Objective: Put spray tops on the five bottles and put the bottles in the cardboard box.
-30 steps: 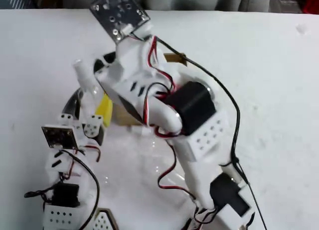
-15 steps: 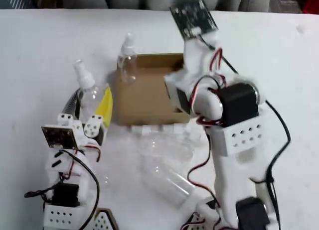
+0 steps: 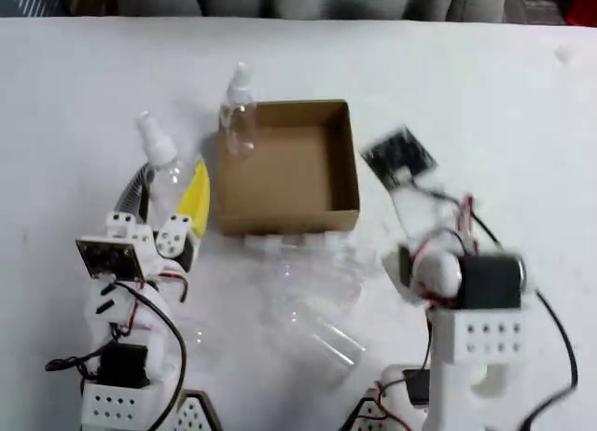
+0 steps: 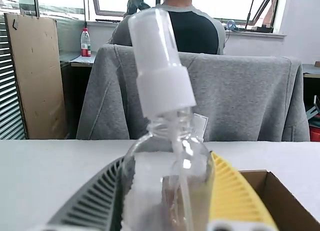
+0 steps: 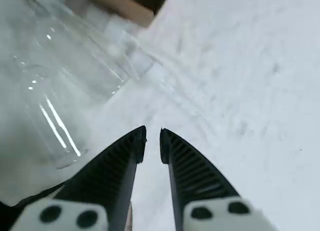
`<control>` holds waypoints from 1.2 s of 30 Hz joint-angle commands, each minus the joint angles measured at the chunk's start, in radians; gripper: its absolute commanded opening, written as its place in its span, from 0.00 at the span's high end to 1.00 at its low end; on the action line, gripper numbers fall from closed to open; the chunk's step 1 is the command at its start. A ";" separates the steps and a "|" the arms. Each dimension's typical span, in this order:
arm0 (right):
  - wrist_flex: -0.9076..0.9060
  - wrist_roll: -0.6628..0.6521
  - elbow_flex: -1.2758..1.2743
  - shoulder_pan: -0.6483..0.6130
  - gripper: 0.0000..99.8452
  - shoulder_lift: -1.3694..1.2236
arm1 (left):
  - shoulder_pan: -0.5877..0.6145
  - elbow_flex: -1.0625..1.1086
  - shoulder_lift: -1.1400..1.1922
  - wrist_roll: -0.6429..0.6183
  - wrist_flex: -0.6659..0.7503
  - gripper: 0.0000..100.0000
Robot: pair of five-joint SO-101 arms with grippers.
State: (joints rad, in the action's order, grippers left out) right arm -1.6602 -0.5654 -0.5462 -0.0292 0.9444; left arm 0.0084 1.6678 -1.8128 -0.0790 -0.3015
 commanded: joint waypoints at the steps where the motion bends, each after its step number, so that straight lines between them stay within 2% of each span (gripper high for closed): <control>1: 0.104 -0.069 -0.209 0.110 0.98 0.162 | 0.002 -0.063 -0.015 -0.011 0.087 0.98; 12: 0.275 -0.150 -0.620 0.231 0.98 0.418 | -0.001 -0.069 -0.010 -0.012 0.195 0.98; 21: 0.389 -0.140 -0.842 0.242 0.98 0.509 | -0.140 -0.086 -0.008 -0.009 0.207 0.98; 30: 0.397 -0.140 -0.876 0.242 0.98 0.522 | -0.211 -0.252 0.002 -0.012 0.204 0.98; 36: 0.398 -0.140 -0.888 0.246 0.98 0.529 | -0.209 -0.437 0.272 -0.014 0.199 0.98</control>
State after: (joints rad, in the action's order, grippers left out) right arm -1.2781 -0.7035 -1.4316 0.2102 1.4737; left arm -0.1864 1.4085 -1.7453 -0.0790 -0.1266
